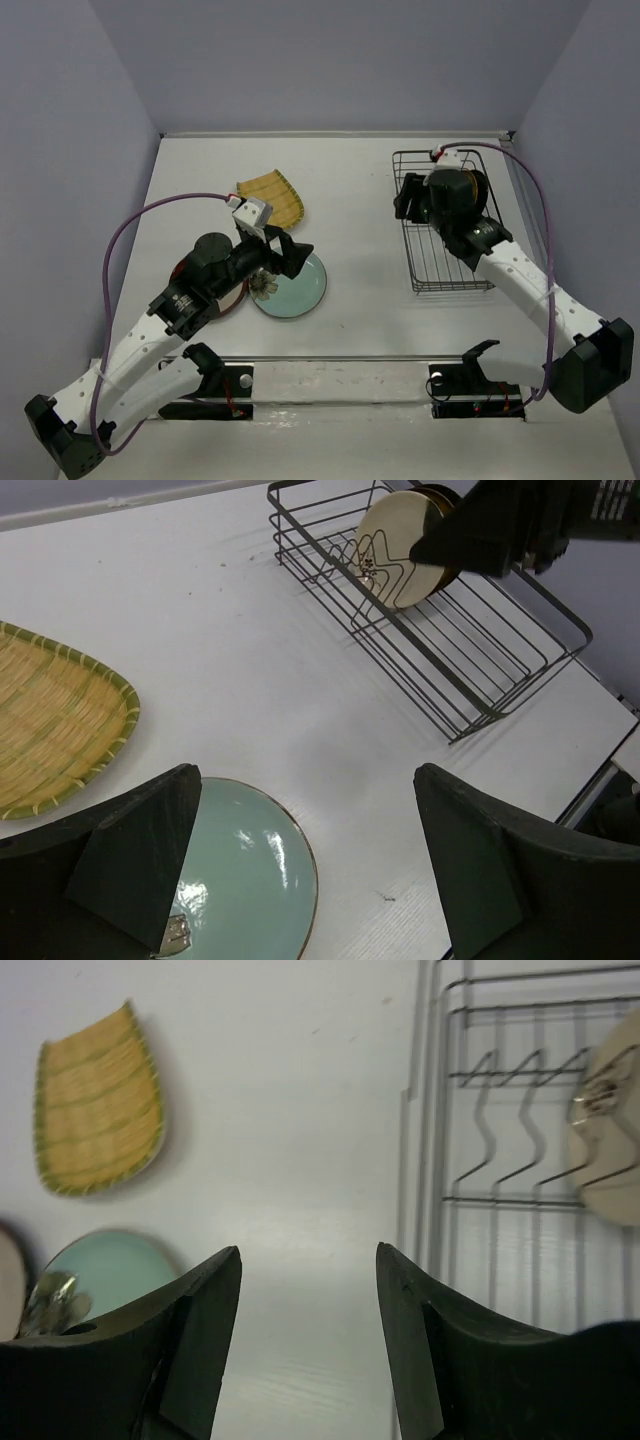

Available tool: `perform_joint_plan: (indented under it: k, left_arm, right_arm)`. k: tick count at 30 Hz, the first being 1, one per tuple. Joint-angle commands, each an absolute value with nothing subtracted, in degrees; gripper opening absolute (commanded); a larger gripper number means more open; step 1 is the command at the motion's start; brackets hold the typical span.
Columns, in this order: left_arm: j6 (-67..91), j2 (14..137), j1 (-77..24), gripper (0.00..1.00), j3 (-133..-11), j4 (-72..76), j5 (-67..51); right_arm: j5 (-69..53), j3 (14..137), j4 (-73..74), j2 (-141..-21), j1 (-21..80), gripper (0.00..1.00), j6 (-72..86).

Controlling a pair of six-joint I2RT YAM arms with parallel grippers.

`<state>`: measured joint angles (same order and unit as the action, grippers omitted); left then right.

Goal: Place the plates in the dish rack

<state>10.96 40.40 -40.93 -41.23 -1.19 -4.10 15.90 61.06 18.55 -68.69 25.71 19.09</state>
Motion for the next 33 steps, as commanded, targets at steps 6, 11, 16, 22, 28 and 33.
perform_joint_plan:
  k: [6,11,16,22,28,33]
  left_arm:
    - [10.90,39.81,-39.20,0.99,-40.96,0.18,1.84]
    - [10.81,39.81,-38.67,0.99,-40.78,0.26,2.20]
    - [10.90,40.61,-38.58,0.99,-40.78,0.35,1.50]
    - [11.07,40.34,-38.50,0.99,-40.78,0.53,0.62]
    - [11.42,40.78,-38.41,0.99,-40.69,0.79,-2.02]
    - [11.51,40.69,-38.41,0.99,-40.69,0.79,-2.46]
  right_arm:
    - [0.45,55.02,0.89,-75.92,43.58,0.62,35.41]
    - [-2.81,56.95,-3.95,-85.33,47.20,0.62,37.18]
    - [-4.04,56.43,-6.85,-92.63,47.72,0.69,38.84]
    - [-3.69,55.20,-7.91,-96.32,47.72,0.69,39.72]
    - [-4.13,51.42,-13.17,-99.84,47.72,0.69,43.76]
    - [-4.57,48.52,-16.25,-101.07,47.72,0.68,45.44]
